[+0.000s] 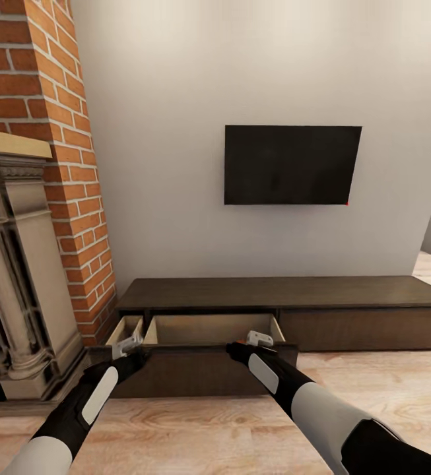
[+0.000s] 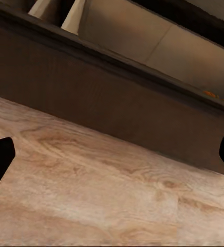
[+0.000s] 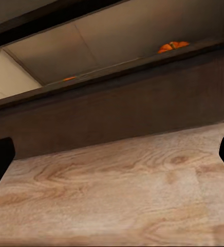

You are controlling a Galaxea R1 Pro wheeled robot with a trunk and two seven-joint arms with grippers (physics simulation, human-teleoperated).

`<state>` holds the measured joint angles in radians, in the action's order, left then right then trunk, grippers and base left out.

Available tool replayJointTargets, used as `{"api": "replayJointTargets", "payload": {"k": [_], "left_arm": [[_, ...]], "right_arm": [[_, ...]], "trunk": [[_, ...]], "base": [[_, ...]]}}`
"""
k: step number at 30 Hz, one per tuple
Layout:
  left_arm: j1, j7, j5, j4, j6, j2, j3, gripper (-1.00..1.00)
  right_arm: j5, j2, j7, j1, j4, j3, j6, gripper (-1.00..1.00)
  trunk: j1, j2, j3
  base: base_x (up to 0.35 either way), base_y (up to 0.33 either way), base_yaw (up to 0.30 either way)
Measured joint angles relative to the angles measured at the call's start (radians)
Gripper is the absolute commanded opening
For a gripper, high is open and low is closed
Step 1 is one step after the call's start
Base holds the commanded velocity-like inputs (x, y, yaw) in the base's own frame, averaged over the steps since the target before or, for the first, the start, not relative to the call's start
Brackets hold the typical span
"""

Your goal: Place each of the two pumpkins and all three candles from the living room inside a cabinet in the living room (use any cabinet), then make sure every cabinet is closed, and position the cauldron so it is next to a table in the living room.

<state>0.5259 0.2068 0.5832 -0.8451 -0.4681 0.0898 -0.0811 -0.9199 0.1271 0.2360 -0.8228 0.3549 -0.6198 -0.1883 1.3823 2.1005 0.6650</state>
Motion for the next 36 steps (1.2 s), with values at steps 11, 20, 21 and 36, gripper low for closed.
{"api": "replayJointTargets", "payload": {"k": [11, 20, 21, 36], "left_arm": [[0.000, 0.006, -0.027, 0.101, 0.072, -0.006, -0.042, 1.00], [0.000, 0.014, -0.032, 0.094, 0.112, -0.005, -0.109, 1.00], [0.000, 0.015, -0.032, 0.093, 0.112, -0.005, -0.112, 1.00], [0.000, 0.016, -0.034, 0.094, 0.127, -0.005, -0.126, 1.00]], "right_arm": [[0.001, -0.003, 0.000, 0.004, -0.009, -0.014, 0.005, 1.00], [0.000, -0.001, 0.001, 0.006, -0.011, -0.070, 0.034, 1.00], [-0.001, -0.001, 0.001, 0.006, -0.011, -0.070, 0.035, 1.00], [0.001, 0.000, -0.002, 0.006, -0.010, -0.088, 0.086, 1.00]], "trunk": [[0.000, 0.000, 0.000], [-0.001, 0.000, 0.000], [0.003, 0.007, 0.003], [0.061, 0.112, 0.050]], "base": [[-0.212, 0.000, 0.000], [-0.016, 0.000, 0.000], [-0.001, 0.000, 0.000], [0.000, 0.000, 0.000]]}}
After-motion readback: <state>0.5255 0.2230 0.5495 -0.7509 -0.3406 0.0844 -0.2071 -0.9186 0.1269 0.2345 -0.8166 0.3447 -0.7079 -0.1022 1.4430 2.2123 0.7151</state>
